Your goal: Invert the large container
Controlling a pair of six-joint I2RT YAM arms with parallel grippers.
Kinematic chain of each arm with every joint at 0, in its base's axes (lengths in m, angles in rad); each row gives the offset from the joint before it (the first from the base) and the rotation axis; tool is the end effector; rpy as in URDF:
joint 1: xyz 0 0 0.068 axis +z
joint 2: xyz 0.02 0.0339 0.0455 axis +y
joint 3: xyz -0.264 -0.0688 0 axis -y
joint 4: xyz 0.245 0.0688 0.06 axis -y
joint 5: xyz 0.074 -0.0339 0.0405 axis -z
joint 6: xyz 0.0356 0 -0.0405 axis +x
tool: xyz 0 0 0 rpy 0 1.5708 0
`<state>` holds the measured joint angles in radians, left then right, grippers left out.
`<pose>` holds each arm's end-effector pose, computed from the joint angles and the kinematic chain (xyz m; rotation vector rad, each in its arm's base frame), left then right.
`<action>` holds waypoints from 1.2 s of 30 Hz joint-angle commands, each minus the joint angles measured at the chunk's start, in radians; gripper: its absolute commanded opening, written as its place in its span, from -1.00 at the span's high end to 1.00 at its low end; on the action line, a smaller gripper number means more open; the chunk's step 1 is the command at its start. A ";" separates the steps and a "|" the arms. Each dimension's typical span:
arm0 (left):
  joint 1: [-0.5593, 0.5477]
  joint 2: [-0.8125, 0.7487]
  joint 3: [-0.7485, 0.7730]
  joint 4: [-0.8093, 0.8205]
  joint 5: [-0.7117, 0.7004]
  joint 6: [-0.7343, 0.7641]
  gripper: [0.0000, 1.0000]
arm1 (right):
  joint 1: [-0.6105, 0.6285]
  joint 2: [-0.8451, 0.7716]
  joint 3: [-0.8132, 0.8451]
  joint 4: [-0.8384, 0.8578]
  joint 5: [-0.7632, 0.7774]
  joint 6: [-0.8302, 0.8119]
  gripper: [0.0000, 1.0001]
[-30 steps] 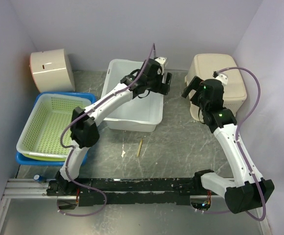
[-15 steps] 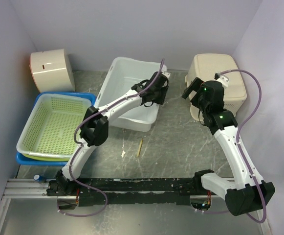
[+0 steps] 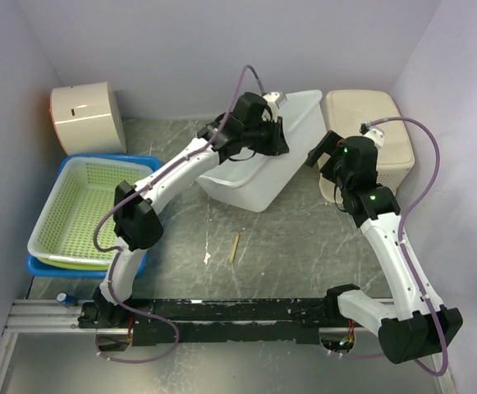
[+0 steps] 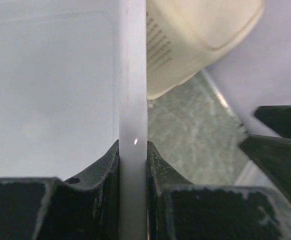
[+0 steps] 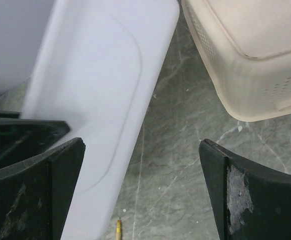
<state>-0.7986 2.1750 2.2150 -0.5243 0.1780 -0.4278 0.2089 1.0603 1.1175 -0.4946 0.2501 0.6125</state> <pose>0.3505 -0.3690 0.3497 0.5173 2.1211 -0.9167 0.2273 0.0392 0.3718 0.5570 1.9255 0.2773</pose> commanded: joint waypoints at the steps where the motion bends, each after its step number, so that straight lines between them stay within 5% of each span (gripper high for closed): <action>1: 0.070 -0.146 0.051 0.153 0.117 -0.164 0.87 | -0.003 -0.051 -0.002 0.000 0.004 -0.015 -0.99; 11: 0.274 -0.304 -0.401 0.758 0.501 -0.668 0.87 | -0.003 -0.054 -0.035 0.042 -0.038 -0.010 -0.99; 20: 0.331 -0.233 -0.624 1.202 0.577 -1.061 0.87 | -0.004 -0.055 -0.045 0.042 -0.036 -0.011 -0.99; 24: 0.336 -0.232 -0.656 1.172 0.557 -1.044 0.86 | -0.003 -0.041 -0.052 0.042 -0.049 -0.007 -1.00; 31: 0.398 -0.277 -0.671 0.892 0.511 -0.807 -0.07 | -0.003 -0.022 -0.100 0.101 -0.181 0.043 -1.00; 36: 0.431 -0.291 -0.573 0.581 0.452 -0.551 -0.40 | -0.003 -0.010 -0.166 0.218 -0.353 0.109 -1.00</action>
<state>-0.3988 1.9335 1.5570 0.3107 0.6830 -1.2224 0.2085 1.0428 1.0019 -0.3969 0.0620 0.6575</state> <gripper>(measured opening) 0.668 0.996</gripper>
